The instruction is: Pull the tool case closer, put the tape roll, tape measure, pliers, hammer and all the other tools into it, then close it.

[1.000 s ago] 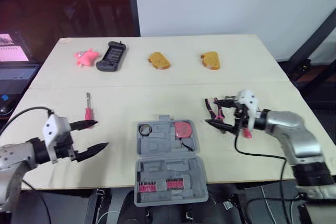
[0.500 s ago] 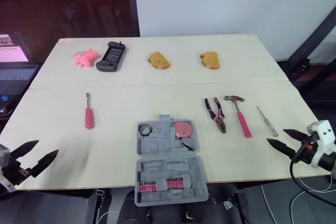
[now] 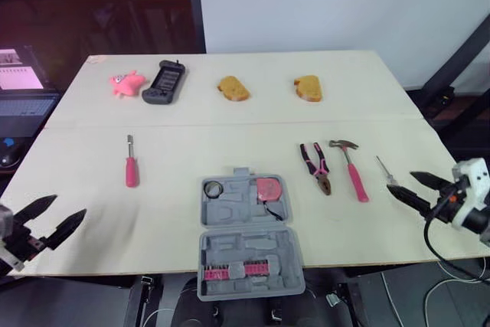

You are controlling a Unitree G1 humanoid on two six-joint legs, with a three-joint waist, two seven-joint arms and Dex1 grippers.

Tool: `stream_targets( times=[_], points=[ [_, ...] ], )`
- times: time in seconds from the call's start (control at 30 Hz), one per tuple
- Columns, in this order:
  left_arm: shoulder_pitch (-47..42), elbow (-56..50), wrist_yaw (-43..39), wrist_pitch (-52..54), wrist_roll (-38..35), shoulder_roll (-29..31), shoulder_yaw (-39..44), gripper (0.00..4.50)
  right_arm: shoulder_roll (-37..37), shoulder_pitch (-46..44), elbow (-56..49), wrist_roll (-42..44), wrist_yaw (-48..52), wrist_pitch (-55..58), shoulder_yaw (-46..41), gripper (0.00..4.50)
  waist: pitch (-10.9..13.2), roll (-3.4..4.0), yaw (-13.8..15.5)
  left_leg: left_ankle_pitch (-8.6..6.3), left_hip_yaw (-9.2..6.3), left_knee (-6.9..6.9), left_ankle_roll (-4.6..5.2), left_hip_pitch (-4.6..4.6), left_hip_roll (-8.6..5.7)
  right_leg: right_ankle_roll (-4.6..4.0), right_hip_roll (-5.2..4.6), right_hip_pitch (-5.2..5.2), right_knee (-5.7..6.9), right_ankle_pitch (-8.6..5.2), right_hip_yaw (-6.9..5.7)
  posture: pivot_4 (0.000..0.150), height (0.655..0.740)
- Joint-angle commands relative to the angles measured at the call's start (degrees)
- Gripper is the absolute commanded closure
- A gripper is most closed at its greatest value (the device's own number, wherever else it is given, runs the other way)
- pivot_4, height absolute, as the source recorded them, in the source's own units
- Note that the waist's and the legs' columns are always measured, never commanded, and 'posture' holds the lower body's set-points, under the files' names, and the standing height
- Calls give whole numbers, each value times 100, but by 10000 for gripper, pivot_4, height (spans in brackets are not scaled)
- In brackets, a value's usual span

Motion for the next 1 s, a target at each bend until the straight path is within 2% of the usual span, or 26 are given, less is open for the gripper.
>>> stream_targets(
  times=[0.03,0.23,0.43,0.6,0.8,0.9,1.0],
  points=[
    [-143,-891,64,559,-254,176,-267,0,-393,-61,-1058,438,241,737,279,389,0,0,7,0,-1,0,1,-1,0,0,0,0,0,0,0,1500,7188],
    [-698,-2426,113,1645,-478,564,-1198,0,-868,-147,-2520,669,116,1506,717,389,0,-3,15,0,-2,0,1,-4,0,1,2,3,-3,1,0,1500,7188],
    [-1767,-3051,-232,2358,-712,1143,-1994,0,-881,208,-3804,689,-562,2109,613,389,0,-3,27,2,-7,5,2,-44,-11,18,12,-6,-2,11,-1,1500,7188],
    [-2982,-3115,-759,2771,-846,1383,-2771,0,-587,946,-4679,485,-1494,2687,278,389,1,-5,52,4,-12,10,2,-54,-16,23,21,-10,-3,13,-3,1500,7188],
    [-4370,-2729,-1423,2904,-647,1410,-3559,0,-152,2089,-5174,668,-1635,2997,-638,389,3,-7,165,7,-18,15,-3,-57,-13,25,38,-9,-2,13,-1,1500,7188],
    [-4726,-2500,-1587,2792,-483,1302,-3774,0,27,2463,-5288,550,-1722,2885,-717,389,2,-10,148,8,-19,19,-3,-55,-14,24,38,-2,-2,13,-1,1500,7188],
    [-4833,-2386,-1658,2744,-394,1209,-3861,0,265,2434,-5327,492,-1995,2773,-507,389,2,-10,108,8,-20,18,-2,-54,-13,25,40,-4,-2,13,1,1500,7188]
  ],
)
